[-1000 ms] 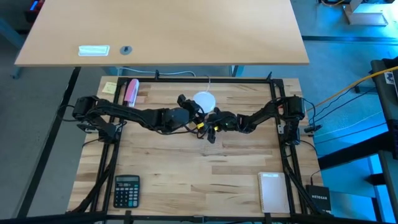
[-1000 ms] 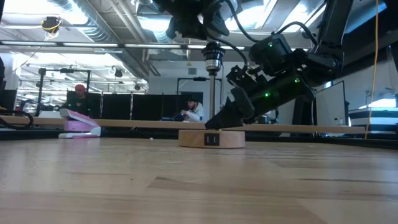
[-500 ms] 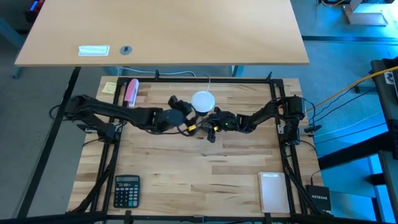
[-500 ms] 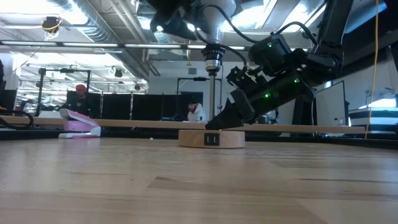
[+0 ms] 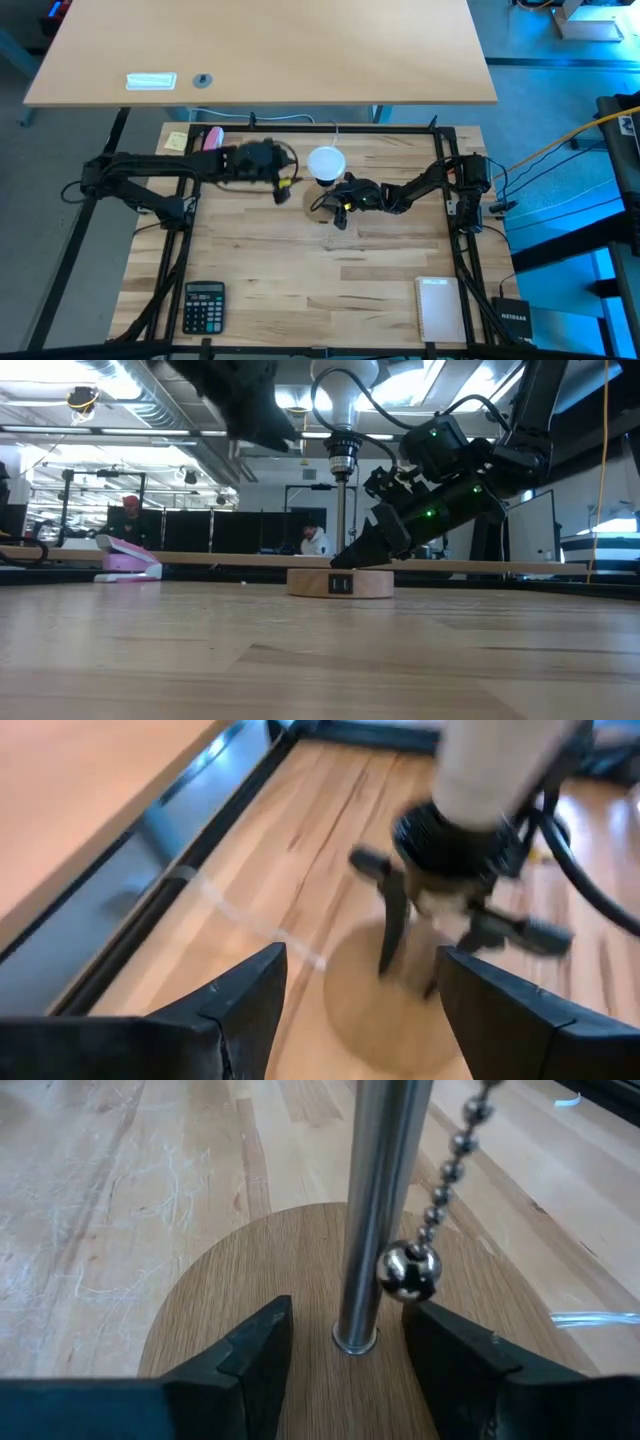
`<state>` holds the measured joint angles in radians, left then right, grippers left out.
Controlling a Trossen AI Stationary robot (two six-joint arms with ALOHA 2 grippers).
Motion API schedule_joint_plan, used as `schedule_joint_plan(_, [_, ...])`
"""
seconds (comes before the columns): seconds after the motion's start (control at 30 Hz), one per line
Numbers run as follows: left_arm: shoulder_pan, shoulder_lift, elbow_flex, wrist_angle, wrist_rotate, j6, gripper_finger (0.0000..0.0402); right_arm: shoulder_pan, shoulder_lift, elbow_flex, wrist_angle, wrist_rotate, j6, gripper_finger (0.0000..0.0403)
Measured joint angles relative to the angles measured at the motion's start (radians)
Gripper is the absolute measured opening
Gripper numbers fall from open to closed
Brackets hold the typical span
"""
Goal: Screw lightbulb
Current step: Remove the white lightbulb from the lamp
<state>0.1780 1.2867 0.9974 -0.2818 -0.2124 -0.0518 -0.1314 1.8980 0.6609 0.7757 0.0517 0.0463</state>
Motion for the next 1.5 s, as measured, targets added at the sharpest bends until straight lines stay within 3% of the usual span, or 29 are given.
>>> schedule_joint_plan(0.23, [0.266, 0.048, -0.087, 0.338, 0.553, 0.079, 0.0247, 0.0, 0.0, 0.0, -0.002, 0.0, 0.0, 0.0194])
schedule_joint_plan(0.37, [0.315, 0.125, -0.088, 0.526, 0.834, 0.084, 0.0247, 0.0, 0.0, 0.0, -0.003, 0.0, -0.011, 0.0194])
schedule_joint_plan(0.47, [0.321, 0.183, -0.088, 0.648, 0.962, 0.078, 0.0247, 0.0, 0.0, 0.0, -0.004, 0.0, -0.029, 0.0194])
schedule_joint_plan(0.8, [0.315, 0.329, -0.058, 0.892, 1.067, 0.033, 0.0247, 0.0, 0.0, 0.0, -0.007, -0.019, -0.028, 0.0194])
schedule_joint_plan(0.97, [0.286, 0.395, 0.011, 0.889, 1.109, 0.032, 0.0247, 0.0, 0.0, 0.0, -0.007, -0.019, -0.026, 0.0194])
schedule_joint_plan(1.33, [0.246, 0.39, 0.032, 0.886, 1.14, 0.033, 0.0242, 0.0, 0.005, 0.001, 0.032, -0.019, -0.026, 0.0192])
schedule_joint_plan(1.5, [0.247, 0.391, 0.032, 0.889, 1.136, 0.033, 0.0201, 0.0, 0.005, 0.014, 0.027, 0.012, -0.036, 0.0139])
